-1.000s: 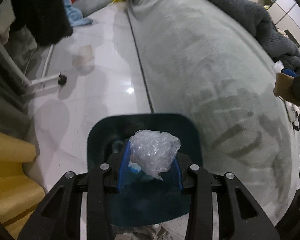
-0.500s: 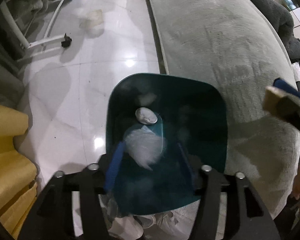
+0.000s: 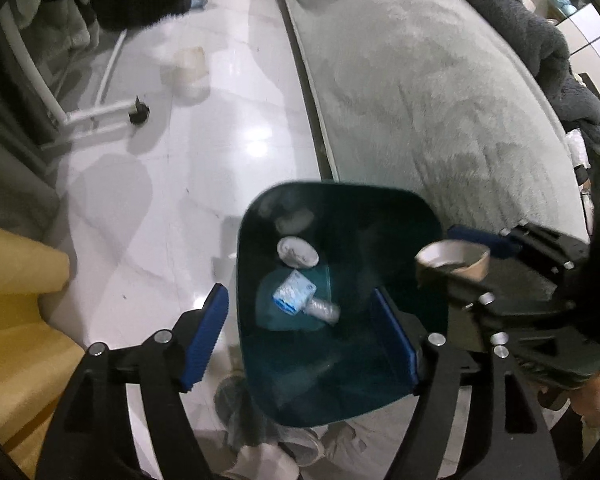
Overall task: Collect trash
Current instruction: 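Open the left tool over the bin while the right tool drops the tape roll, then move both tools back over the bed toward the black mask packet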
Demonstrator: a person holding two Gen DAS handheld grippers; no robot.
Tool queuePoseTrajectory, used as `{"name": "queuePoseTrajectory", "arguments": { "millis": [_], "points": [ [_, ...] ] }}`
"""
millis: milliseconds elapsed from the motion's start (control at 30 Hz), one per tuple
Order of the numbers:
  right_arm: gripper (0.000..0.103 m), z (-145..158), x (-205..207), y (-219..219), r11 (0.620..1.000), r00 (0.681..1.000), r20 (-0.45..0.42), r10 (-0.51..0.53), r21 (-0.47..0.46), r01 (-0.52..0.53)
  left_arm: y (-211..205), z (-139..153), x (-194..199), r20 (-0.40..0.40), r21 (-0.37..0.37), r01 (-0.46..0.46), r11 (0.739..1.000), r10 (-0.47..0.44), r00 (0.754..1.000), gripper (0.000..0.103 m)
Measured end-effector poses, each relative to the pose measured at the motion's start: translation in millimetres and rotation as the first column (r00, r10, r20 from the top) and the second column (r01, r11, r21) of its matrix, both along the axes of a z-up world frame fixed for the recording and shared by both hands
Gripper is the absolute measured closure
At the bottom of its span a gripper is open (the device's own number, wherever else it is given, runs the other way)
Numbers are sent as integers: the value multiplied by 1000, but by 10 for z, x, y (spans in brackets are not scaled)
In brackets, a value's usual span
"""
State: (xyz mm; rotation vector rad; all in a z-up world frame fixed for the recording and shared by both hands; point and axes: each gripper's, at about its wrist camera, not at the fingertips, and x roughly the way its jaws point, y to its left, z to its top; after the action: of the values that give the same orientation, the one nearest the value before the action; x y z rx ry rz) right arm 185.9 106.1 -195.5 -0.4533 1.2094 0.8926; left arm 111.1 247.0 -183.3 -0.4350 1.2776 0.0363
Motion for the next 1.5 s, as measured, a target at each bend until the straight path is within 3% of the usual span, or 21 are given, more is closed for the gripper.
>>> {"name": "queuePoseTrajectory", "arguments": {
  "millis": [267, 367, 433, 533, 600, 833, 1033, 1500],
  "points": [
    [52, -2, -43, 16, 1000, 1000, -9, 11, -25, -11, 37, 511, 79, 163, 43, -42, 998, 34, 986, 27],
    [40, 111, -63, 15, 1000, 1000, 10, 19, -16, -18, -42, 833, 118, 262, 78, -46, 996, 24, 965, 26],
    [25, 196, -80, 4, 1000, 1000, 10, 18, 11, -19, -128, 1043, 132, 329, 105, -49, 993, 11, 944, 23],
    [17, 331, -114, -1, 999, 999, 34, 22, 45, -24, -278, 1252, 150, 407, 135, -47, 990, -12, 913, 20],
    [13, 414, -119, -38, 998, 998, 56, 18, 60, -22, -360, 1358, 169, 445, 163, -54, 985, -25, 895, 14],
    [8, 796, 25, -398, 989, 988, 144, -57, 145, 36, -645, 1751, 168, 581, 207, -87, 974, -51, 812, 8],
    [4, 1162, 233, -841, 974, 964, 223, -145, 206, 99, -940, 1981, 185, 642, 219, -67, 973, -92, 761, 7],
    [4, 1609, 784, -2035, 919, 880, 306, -363, 273, 284, -1716, 1915, 418, 608, 279, 84, 957, -243, 756, 6]
  ]
}}
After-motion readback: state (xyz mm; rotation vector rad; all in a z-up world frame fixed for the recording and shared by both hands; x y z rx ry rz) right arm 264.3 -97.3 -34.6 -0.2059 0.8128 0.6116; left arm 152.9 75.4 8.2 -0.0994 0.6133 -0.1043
